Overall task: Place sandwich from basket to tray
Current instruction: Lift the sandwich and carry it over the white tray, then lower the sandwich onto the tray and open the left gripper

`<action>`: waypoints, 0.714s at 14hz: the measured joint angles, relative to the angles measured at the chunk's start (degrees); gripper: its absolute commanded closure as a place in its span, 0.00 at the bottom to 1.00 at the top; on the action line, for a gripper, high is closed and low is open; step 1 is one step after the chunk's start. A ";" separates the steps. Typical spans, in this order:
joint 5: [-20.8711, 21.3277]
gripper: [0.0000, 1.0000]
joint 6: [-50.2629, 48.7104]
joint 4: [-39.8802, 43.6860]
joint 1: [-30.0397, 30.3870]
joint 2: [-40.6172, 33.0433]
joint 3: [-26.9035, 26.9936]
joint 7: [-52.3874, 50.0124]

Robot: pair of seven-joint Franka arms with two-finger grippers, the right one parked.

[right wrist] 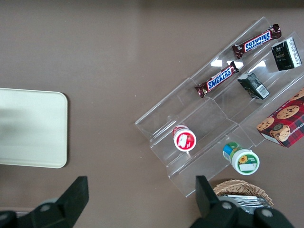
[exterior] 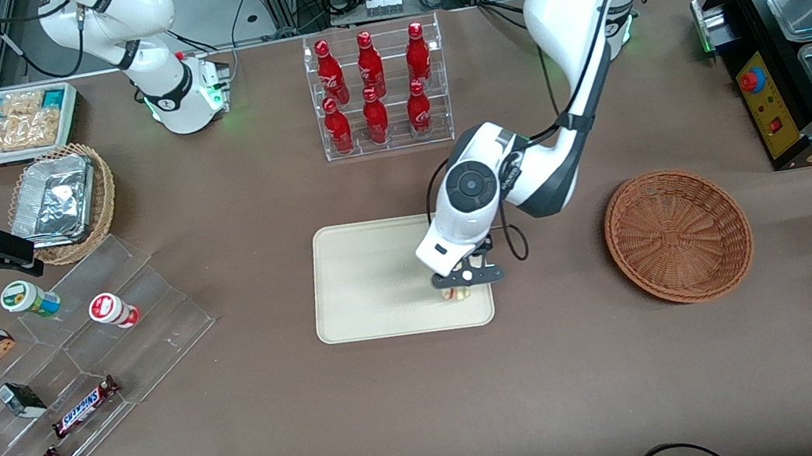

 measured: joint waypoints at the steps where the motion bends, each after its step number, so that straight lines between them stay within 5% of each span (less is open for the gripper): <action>1: 0.00 0.84 0.10 0.00 -0.21 0.66 0.00 0.44; 6: 0.00 0.77 1.06 0.03 -0.80 3.21 0.00 1.14; 10: 0.00 0.59 2.82 0.03 -0.89 4.38 0.00 1.15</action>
